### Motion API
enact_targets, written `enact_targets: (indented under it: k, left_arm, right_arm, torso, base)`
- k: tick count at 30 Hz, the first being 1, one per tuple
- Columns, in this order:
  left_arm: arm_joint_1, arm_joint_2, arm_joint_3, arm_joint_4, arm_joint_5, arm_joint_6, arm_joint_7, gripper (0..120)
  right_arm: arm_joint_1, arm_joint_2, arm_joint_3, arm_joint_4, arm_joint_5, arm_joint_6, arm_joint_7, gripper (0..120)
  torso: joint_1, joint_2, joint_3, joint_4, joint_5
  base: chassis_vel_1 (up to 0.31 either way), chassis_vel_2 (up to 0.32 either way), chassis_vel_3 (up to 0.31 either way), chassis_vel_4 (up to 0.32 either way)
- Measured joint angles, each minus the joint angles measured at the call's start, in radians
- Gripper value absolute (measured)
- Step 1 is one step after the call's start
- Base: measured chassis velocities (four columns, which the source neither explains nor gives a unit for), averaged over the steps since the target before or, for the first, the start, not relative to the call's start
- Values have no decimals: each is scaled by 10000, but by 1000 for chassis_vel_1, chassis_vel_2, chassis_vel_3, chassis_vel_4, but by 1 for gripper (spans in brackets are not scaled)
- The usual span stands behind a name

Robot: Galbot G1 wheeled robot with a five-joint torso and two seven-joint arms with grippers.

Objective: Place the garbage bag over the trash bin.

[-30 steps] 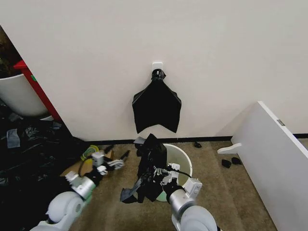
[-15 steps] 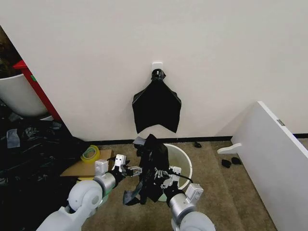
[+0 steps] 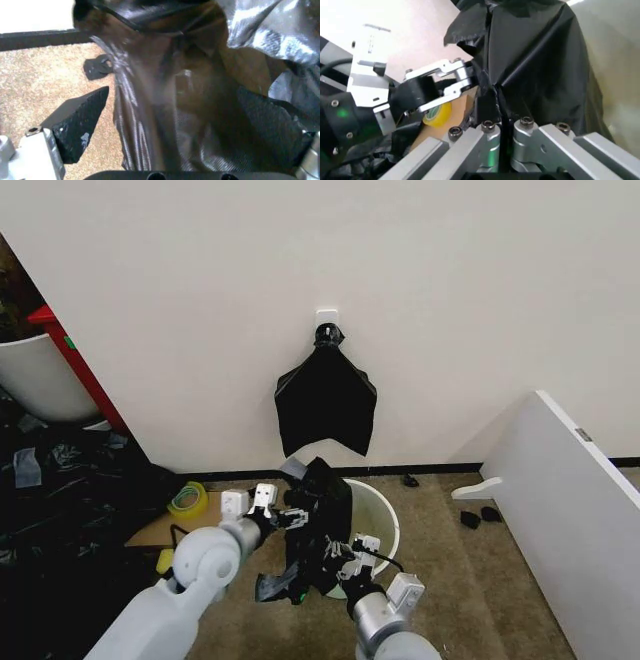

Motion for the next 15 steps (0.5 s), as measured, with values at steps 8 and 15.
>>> enact_targets:
  k: [8,15]
  left_arm:
    - [-544,-364,540,645,538,85,-328,100]
    - [-503,-707,405,1197,594,60,17,88]
  right_arm:
    - [-9,-1,47,-35,-153,94,-35,0]
    - [168,76,-11,-67,17,115,-35,0]
  torso:
    - [0,0,0,0,1]
    - [0,0,1,2,-1]
  base:
    - [0,0,0,0]
    - [0,0,0,0]
